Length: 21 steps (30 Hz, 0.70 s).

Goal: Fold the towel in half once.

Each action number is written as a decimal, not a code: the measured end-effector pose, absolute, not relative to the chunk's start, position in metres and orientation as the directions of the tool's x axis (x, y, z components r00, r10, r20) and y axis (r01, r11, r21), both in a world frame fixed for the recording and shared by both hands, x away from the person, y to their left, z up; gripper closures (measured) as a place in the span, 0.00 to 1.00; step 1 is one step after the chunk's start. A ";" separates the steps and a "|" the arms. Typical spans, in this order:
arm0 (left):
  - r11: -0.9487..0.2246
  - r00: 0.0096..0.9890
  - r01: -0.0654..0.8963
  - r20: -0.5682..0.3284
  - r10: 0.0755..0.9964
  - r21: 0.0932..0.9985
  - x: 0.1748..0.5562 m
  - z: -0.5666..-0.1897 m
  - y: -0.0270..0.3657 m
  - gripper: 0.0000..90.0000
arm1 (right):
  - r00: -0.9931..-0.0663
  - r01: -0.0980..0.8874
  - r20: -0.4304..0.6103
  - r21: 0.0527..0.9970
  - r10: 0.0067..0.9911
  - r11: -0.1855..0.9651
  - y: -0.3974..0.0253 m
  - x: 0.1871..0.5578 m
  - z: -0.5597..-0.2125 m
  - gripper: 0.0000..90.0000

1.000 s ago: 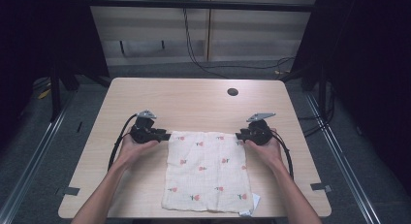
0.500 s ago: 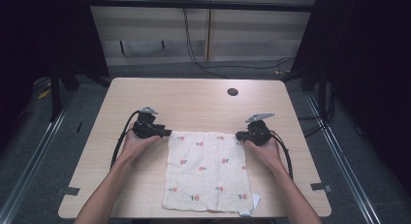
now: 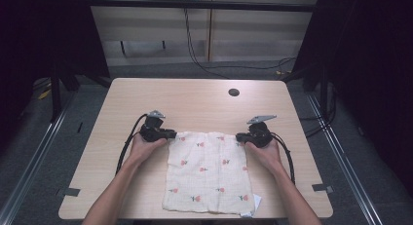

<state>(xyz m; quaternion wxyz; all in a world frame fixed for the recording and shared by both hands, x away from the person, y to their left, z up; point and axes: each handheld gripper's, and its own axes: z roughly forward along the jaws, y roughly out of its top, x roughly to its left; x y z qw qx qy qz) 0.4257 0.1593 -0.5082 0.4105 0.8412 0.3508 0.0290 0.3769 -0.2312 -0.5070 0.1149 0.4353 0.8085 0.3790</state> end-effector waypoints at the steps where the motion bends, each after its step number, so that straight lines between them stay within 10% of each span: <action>1: -0.414 0.755 0.573 -0.258 0.603 0.707 0.424 -0.508 0.160 0.97 | -0.598 0.613 0.149 0.718 0.788 0.329 -0.231 0.377 -0.506 0.95; 21: -0.349 0.794 0.515 -0.282 0.538 0.783 0.414 -0.477 0.165 0.98 | -0.593 0.546 0.200 0.812 0.780 0.207 -0.248 0.364 -0.472 0.95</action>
